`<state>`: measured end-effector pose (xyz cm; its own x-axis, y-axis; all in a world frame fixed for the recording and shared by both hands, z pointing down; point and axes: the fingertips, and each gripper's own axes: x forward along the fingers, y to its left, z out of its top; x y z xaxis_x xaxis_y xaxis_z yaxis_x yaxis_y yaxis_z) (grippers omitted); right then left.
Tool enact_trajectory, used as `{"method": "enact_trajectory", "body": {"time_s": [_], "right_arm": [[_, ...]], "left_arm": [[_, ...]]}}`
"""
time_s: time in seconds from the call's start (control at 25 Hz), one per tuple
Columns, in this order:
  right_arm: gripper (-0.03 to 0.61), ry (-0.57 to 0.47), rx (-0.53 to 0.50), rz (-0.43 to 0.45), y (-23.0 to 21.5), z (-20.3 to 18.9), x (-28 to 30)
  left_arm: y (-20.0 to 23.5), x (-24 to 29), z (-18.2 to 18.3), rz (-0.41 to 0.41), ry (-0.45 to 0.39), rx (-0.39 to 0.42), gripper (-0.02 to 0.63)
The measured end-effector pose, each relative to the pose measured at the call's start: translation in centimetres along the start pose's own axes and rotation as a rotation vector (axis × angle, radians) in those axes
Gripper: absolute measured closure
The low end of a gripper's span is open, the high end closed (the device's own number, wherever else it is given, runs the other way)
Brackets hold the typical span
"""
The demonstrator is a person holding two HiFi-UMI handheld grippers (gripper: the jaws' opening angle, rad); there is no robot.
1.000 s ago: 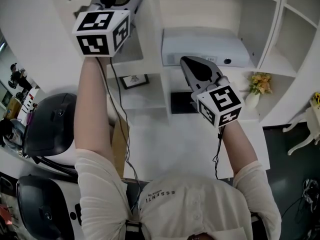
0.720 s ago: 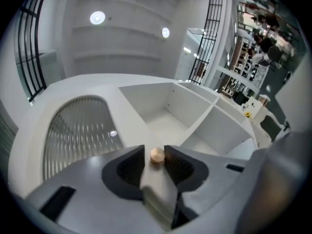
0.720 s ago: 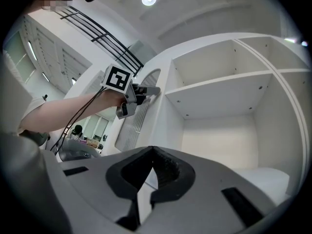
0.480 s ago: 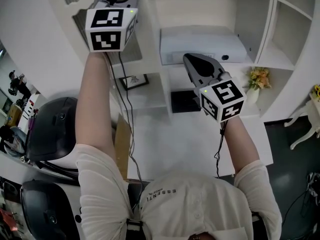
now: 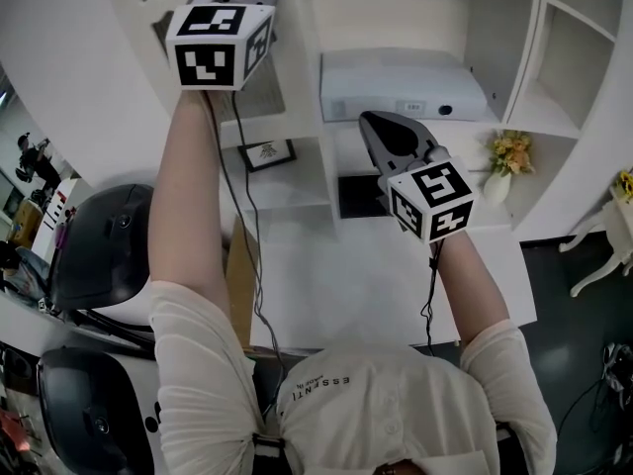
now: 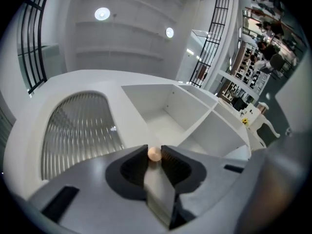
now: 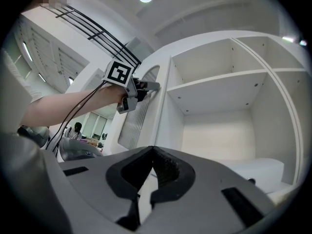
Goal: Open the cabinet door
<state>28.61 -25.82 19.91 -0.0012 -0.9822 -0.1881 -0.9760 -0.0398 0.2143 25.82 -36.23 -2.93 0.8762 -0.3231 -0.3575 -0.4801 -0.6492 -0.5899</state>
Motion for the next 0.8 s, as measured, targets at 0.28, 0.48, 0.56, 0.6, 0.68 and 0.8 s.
{"method": "enact_trajectory", "body": {"time_s": [0.28, 0.48, 0.56, 0.6, 0.68, 0.8], "right_arm": [[0.565, 0.000, -0.014, 0.046, 2.3, 0.0, 0.3], [0.565, 0.006, -0.009, 0.063, 3.8, -0.1, 0.2], [0.565, 0.008, -0.010, 0.067, 4.2, 0.0, 0.1], [0.565, 0.008, -0.008, 0.066, 4.3, 0.1, 0.0], [0.565, 0.003, -0.002, 0.063, 4.5, 0.5, -0.3], [0.565, -0.002, -0.007, 0.073, 5.2, 0.9, -0.5]], "left_arm": [[-0.2, -3.5, 1.8, -0.053, -0.031, -0.097, 0.528], [0.1, -6.4, 3.3, -0.106, -0.016, -0.183, 0.528], [0.2, -7.6, 3.9, -0.120, -0.018, -0.201, 0.529], [0.3, -8.2, 4.2, -0.126, -0.023, -0.215, 0.529], [0.4, -9.2, 4.4, -0.138, -0.033, -0.252, 0.532], [0.6, -10.5, 4.8, -0.142, -0.047, -0.273, 0.540]]}}
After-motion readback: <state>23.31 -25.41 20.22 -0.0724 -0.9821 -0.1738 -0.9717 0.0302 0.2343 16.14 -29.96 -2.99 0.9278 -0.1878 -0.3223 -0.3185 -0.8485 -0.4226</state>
